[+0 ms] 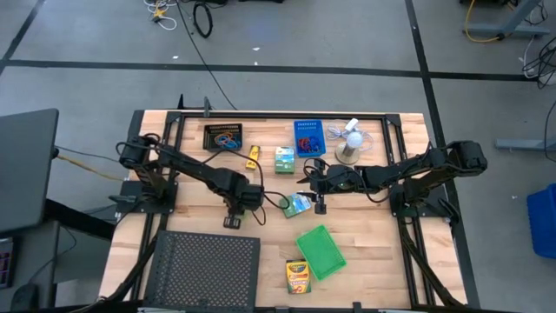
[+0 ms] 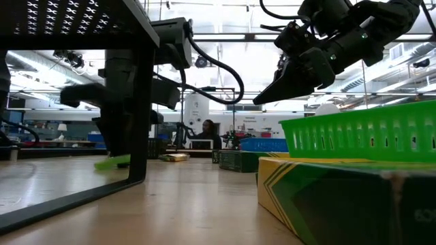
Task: Pick & Place Office Desk Supplies
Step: Put the green spring keychain into the blue bin
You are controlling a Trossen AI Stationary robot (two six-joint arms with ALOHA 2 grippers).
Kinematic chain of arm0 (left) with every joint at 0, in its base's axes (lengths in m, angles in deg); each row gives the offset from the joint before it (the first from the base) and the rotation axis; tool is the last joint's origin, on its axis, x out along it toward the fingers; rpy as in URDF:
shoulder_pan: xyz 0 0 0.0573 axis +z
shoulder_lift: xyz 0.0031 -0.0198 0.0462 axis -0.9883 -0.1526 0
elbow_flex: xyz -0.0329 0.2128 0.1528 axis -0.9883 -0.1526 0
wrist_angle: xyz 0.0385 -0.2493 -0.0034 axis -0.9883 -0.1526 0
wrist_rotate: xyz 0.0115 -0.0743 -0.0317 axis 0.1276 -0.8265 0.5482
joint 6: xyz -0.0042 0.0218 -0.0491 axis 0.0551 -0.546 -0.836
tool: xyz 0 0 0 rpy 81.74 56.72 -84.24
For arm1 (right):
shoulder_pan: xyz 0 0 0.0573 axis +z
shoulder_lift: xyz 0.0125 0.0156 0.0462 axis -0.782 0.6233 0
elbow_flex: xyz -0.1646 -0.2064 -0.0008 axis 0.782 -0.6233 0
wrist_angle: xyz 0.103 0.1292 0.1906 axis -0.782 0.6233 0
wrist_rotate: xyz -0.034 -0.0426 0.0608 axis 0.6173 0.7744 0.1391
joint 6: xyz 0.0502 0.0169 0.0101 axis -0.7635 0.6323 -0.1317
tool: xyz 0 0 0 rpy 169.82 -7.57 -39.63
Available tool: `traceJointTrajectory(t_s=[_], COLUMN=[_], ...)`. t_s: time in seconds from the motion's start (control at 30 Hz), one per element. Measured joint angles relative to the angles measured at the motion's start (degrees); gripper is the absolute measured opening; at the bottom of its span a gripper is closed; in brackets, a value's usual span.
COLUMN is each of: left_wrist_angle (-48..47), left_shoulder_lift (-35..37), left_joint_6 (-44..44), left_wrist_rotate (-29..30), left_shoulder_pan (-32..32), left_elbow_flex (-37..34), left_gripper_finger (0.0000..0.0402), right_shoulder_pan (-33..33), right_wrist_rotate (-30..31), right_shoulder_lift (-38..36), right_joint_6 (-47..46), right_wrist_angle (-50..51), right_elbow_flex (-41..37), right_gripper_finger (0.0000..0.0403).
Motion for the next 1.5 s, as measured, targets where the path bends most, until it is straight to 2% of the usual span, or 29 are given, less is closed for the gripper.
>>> traceJointTrajectory(t_s=[0.2,0.43,0.67,0.8,0.97,1.2,1.33,1.5], left_wrist_angle=[0.46,3.84,12.02,22.80,39.83,67.50,83.45,90.44], left_shoulder_lift=[3.66,7.02,9.68,12.34,16.91,22.27,22.81,22.77], left_joint_6=[-0.24,1.11,3.91,4.51,4.96,5.65,5.09,2.57], left_wrist_rotate=[6.83,5.60,3.04,1.60,-2.01,-0.35,0.12,0.51], left_shoulder_pan=[2.25,5.37,5.59,5.64,5.57,5.58,7.14,10.15], left_elbow_flex=[-0.09,0.02,0.02,-2.61,-9.48,-21.32,-27.65,-31.30], left_gripper_finger=[0.0013,0.0013,0.0012,0.0012,0.0012,0.0012,0.0012,0.0012], right_shoulder_pan=[-0.01,0.00,0.00,0.00,0.00,-0.02,-0.02,-0.10], right_wrist_rotate=[-0.01,-0.01,-0.01,-0.01,-0.01,-0.15,-4.00,-5.46], right_shoulder_lift=[0.00,0.00,0.00,0.00,0.00,0.00,0.00,0.00], right_joint_6=[0.00,-0.24,-0.19,-0.01,0.86,1.54,1.82,1.97], right_wrist_angle=[-0.22,-0.43,-0.58,-1.49,-3.48,-9.08,-15.51,-24.31], right_elbow_flex=[0.00,0.00,0.00,0.00,0.00,0.00,0.00,0.00], right_gripper_finger=[0.0174,0.0174,0.0174,0.0174,0.0174,0.0174,0.0174,0.0174])
